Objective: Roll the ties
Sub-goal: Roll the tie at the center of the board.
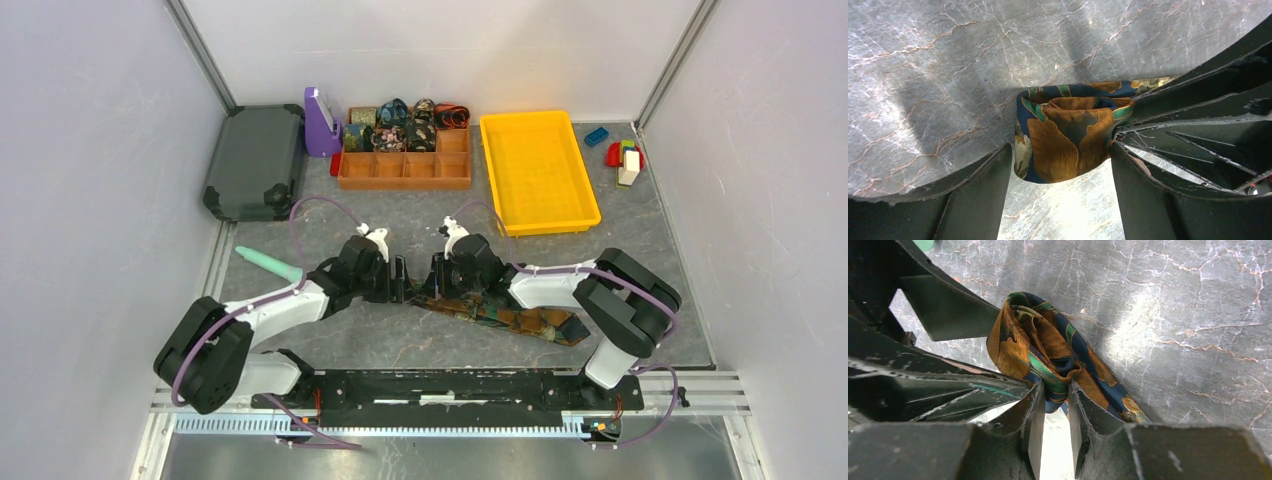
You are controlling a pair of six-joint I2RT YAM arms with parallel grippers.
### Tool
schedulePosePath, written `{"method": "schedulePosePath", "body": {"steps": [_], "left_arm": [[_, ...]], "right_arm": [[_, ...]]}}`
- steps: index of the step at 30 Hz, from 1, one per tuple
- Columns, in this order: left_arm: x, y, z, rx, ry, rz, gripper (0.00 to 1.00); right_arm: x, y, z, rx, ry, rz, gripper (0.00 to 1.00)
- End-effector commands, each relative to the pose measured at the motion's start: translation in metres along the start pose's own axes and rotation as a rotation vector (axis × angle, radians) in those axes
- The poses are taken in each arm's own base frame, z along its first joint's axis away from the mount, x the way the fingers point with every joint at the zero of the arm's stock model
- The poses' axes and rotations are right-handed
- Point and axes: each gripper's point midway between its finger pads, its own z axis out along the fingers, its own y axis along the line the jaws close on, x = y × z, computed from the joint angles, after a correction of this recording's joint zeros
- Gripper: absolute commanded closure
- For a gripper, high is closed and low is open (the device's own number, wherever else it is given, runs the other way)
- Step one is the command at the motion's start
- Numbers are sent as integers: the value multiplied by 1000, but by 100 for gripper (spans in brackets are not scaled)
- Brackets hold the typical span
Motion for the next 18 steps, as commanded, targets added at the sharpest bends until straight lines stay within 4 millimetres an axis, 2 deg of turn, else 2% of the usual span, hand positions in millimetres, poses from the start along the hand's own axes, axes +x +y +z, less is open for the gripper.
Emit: {"method": "schedulePosePath", "body": {"steps": [1, 9, 18], "left_arm": [[-8, -7, 10, 60, -18, 71, 22], [2, -18, 17, 140, 26, 58, 26], [23, -25, 9, 188, 75, -7, 31]], "right_arm": [[-6, -2, 5, -9, -9, -25, 71], [-1, -12, 5, 0, 10, -30, 71], [5, -16, -1, -1, 24, -40, 70]]}}
